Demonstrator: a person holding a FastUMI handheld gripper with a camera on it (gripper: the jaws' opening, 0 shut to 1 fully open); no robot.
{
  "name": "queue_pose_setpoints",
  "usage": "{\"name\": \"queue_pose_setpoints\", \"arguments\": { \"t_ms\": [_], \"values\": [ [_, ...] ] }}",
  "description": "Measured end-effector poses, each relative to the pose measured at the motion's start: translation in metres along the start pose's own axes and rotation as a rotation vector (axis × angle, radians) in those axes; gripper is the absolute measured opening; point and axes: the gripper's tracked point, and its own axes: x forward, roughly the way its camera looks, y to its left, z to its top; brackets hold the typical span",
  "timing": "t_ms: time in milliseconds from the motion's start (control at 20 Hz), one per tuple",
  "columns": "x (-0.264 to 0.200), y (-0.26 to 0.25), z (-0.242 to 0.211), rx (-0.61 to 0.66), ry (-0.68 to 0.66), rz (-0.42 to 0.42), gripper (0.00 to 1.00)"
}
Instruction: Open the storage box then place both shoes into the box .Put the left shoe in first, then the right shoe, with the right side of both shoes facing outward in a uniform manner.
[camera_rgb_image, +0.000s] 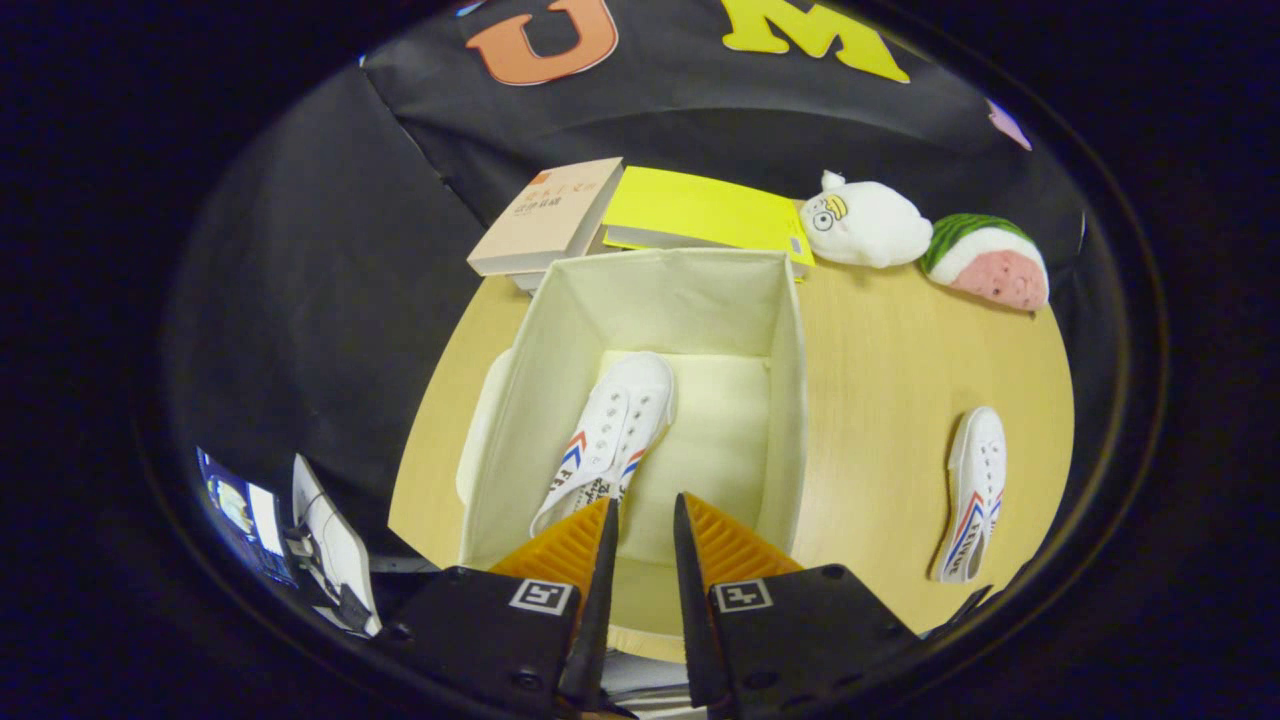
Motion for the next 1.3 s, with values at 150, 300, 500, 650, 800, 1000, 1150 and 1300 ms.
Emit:
{"name": "queue_pose_setpoints", "arguments": {
  "t_ms": [150,300,500,650,800,1000,1150,1300],
  "values": [
    [-0.012,-0.008,-0.010,-0.004,0.006,0.038,0.38],
    [-0.025,-0.030,-0.007,0.038,-0.028,0.064,0.38],
    [-0.035,-0.063,-0.006,0.044,-0.069,0.038,0.38],
    [-0.042,-0.079,-0.006,0.039,-0.077,0.043,0.38],
    [-0.051,-0.093,-0.012,-0.016,-0.089,0.011,0.39],
    [-0.061,-0.111,-0.013,-0.016,-0.085,0.011,0.41],
    [-0.069,-0.130,-0.013,-0.034,-0.094,-0.013,0.43],
    [-0.076,-0.150,-0.015,-0.053,-0.102,-0.048,0.46]
  ]
}}
